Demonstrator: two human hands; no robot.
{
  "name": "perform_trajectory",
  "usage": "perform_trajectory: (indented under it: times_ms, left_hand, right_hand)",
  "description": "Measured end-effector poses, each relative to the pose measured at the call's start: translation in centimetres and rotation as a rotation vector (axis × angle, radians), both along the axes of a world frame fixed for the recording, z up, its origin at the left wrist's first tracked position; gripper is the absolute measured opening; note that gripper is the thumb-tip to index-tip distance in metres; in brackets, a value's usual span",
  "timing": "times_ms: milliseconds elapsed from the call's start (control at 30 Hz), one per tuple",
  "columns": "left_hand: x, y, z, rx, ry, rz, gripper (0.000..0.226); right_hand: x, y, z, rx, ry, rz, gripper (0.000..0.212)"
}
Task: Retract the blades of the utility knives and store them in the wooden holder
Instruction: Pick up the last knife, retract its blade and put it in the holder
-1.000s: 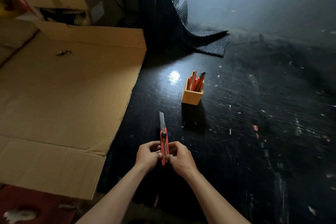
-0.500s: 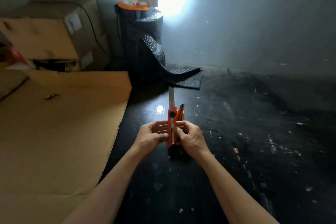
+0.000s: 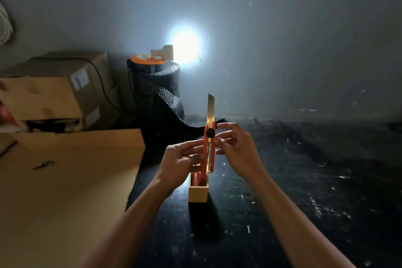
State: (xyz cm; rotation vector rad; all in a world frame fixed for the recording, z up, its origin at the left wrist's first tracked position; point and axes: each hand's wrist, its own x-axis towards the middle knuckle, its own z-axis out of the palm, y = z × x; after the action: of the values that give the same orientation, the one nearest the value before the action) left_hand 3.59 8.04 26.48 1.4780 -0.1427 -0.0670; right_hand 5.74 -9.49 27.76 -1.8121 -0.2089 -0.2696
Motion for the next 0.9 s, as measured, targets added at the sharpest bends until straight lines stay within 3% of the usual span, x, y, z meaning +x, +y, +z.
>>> perform_trajectory:
  times_ms: [167,900]
  left_hand:
    - [0.4,-0.3,1.4,-0.008,-0.014,-0.017,0.039]
    - [1.2,0.0,2.9,-0.021,0.029,-0.008,0.037]
  right_hand:
    - [0.4,-0.3,2.2,-0.169,-0.122,-0.005,0.016]
    - [-1.9,-1.7,0.9,-0.213,-0.044,0.148,0.016]
